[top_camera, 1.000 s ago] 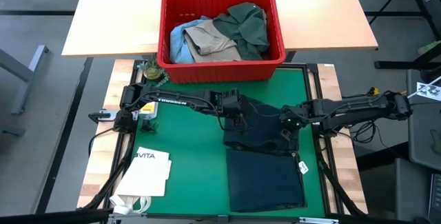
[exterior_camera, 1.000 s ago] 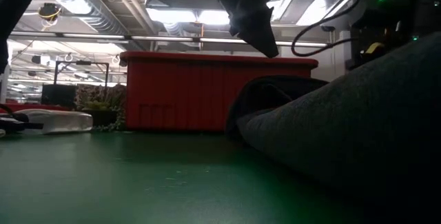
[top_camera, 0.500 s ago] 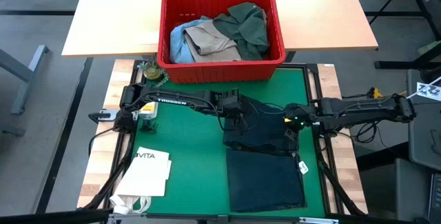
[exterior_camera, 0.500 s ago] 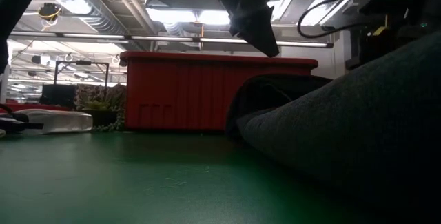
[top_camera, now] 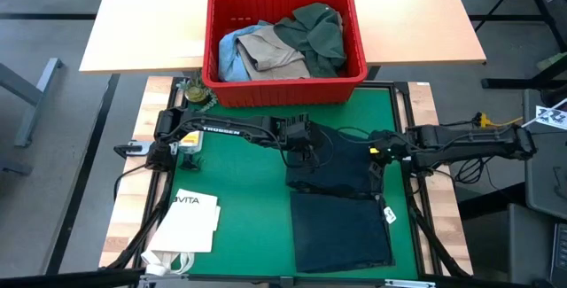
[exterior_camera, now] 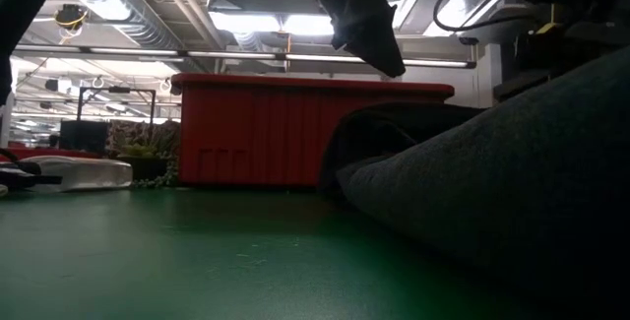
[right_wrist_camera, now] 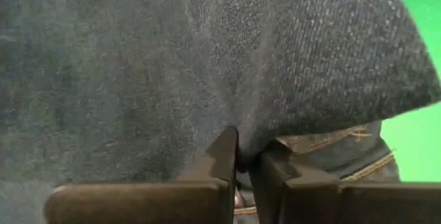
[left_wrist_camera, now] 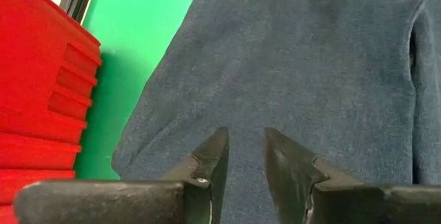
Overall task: Fold Laundry from Bin
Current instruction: Fold the dark blue pants
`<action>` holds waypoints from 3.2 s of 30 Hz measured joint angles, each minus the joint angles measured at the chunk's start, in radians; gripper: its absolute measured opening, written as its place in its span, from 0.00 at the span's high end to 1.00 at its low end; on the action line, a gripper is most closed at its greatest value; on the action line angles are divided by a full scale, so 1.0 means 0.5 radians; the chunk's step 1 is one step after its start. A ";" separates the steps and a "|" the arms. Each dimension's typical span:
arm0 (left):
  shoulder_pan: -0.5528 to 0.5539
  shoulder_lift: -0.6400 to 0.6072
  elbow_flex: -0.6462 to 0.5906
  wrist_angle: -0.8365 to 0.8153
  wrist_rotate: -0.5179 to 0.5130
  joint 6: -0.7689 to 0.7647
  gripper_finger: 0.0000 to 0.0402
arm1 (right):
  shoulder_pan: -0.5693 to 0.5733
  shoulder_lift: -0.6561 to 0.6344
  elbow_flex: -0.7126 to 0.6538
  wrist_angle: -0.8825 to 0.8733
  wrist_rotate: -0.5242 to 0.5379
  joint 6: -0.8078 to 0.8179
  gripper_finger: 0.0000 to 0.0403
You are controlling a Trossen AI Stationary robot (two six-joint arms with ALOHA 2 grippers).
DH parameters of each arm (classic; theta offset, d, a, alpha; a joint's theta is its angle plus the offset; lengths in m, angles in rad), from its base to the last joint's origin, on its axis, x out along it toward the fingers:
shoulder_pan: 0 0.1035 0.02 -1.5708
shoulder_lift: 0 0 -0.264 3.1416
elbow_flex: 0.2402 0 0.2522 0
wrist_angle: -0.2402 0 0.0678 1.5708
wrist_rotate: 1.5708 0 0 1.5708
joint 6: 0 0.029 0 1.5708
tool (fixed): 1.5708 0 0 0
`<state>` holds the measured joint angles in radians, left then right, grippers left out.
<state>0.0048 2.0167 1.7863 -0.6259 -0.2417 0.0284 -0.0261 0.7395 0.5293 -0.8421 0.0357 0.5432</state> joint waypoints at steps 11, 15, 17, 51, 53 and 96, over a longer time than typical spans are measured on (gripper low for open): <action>0.000 0.000 0.000 0.002 -0.001 0.000 0.78 | -0.001 0.034 0.000 -0.082 -0.178 -0.003 0.97; -0.003 0.000 0.000 0.002 -0.001 -0.053 0.78 | -0.001 -0.061 0.001 -0.211 -0.208 -0.003 0.97; -0.011 0.000 0.000 0.001 0.002 -0.055 0.78 | -0.001 -0.104 0.001 -0.252 -0.249 -0.015 0.95; -0.173 0.240 -0.002 -0.010 0.267 -0.203 0.78 | -0.001 -0.134 0.166 -0.464 -0.299 -0.196 0.96; -0.180 0.265 -0.001 -0.017 0.318 -0.215 0.78 | -0.001 -0.094 0.166 -0.464 -0.268 -0.197 0.96; -0.212 0.633 0.126 0.487 0.534 -0.154 0.78 | -0.001 0.036 0.240 -0.576 -0.370 -0.346 0.69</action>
<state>-0.1013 2.3333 1.8491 -0.3824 0.0256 -0.0483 -0.0265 0.7573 0.6494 -1.1299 -0.1496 0.3701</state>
